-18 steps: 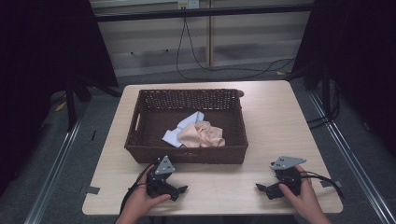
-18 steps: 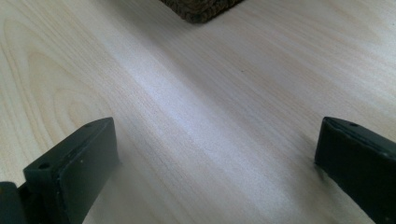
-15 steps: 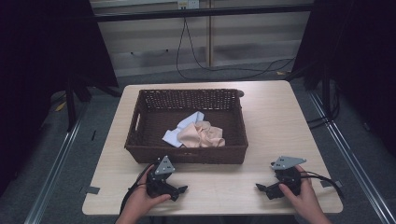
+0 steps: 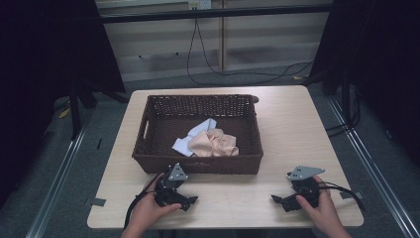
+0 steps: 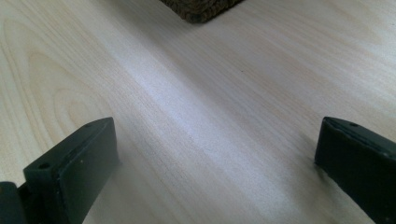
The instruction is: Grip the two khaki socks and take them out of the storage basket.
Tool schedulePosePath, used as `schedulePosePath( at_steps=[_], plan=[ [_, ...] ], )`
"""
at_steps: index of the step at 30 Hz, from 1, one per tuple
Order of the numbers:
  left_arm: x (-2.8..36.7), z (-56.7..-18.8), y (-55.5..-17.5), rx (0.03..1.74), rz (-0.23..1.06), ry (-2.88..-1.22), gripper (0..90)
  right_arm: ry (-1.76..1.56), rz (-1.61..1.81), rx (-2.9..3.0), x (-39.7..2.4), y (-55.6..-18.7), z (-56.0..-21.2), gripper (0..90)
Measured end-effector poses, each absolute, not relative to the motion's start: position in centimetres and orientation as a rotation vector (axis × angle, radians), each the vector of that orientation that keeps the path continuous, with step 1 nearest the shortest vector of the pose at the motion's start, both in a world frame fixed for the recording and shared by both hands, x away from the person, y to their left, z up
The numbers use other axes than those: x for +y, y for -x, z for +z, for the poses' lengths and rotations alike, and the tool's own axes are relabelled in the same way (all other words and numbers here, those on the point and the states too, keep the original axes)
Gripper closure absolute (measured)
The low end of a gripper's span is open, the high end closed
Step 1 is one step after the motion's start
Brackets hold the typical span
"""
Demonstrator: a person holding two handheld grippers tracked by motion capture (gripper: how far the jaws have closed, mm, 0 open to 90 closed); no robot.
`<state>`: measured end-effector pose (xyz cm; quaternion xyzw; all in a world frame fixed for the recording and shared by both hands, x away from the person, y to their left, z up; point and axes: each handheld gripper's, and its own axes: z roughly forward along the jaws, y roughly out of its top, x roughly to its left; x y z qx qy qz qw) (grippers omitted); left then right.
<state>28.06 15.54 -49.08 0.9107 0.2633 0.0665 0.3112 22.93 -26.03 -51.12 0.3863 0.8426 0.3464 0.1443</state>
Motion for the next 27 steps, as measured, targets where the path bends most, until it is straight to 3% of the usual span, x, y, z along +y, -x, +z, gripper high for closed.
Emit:
schedulePosePath(
  at_steps=[20,27],
  plan=[
    [14.5,-41.5,-29.3,0.725,-0.028,-2.515,6.3,-1.113,0.998,2.429,-26.0,-22.9,-51.1,0.0],
    [14.6,-39.0,-29.7,0.726,-0.032,-2.547,6.4,-1.113,0.999,2.429,-26.0,-22.9,-51.1,0.0]
  ],
)
